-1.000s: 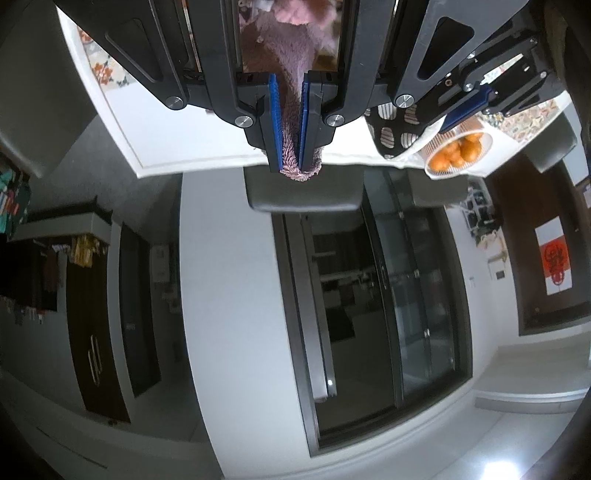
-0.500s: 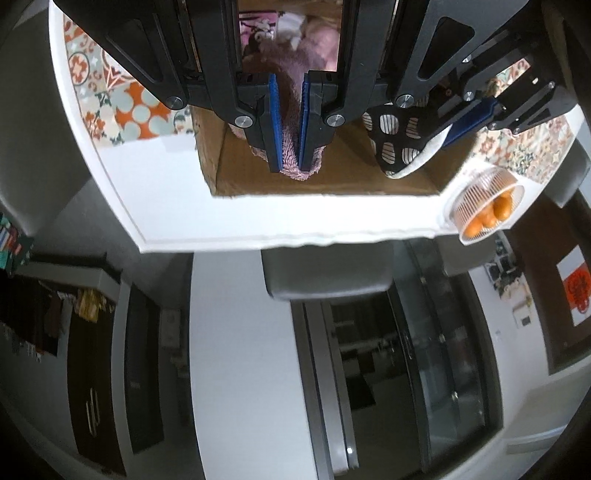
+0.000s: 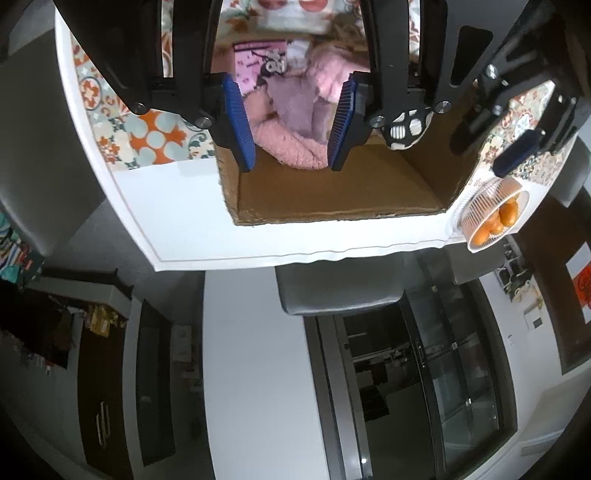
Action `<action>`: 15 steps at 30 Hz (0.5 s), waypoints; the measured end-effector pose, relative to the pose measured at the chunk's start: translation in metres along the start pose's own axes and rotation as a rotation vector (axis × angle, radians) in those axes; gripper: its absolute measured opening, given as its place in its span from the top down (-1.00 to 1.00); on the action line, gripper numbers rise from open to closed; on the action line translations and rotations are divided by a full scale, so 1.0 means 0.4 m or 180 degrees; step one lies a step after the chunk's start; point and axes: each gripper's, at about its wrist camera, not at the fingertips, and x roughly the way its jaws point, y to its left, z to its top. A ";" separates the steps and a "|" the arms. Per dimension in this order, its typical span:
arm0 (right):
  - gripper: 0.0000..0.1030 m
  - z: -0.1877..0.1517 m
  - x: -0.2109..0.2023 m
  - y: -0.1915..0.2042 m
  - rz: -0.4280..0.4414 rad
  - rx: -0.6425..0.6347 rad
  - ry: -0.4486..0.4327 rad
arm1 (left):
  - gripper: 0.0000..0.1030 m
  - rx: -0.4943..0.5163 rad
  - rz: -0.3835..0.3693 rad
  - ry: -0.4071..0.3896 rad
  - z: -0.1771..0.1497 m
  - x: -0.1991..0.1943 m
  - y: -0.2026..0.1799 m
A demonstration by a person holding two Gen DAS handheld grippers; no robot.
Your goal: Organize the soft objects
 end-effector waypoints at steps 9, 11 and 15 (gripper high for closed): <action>-0.02 -0.053 -0.161 0.038 -0.0007 -0.0081 -0.0308 | -0.36 -0.0056 0.0155 -0.0263 -0.019 -0.166 0.010; -0.03 -0.064 -0.190 0.044 -0.0003 -0.0089 -0.0352 | -0.41 -0.0055 0.0177 -0.0334 -0.027 -0.207 0.009; -0.12 -0.101 -0.260 0.051 -0.0021 -0.0082 -0.0459 | -0.47 -0.0030 0.0273 -0.0425 -0.042 -0.271 0.002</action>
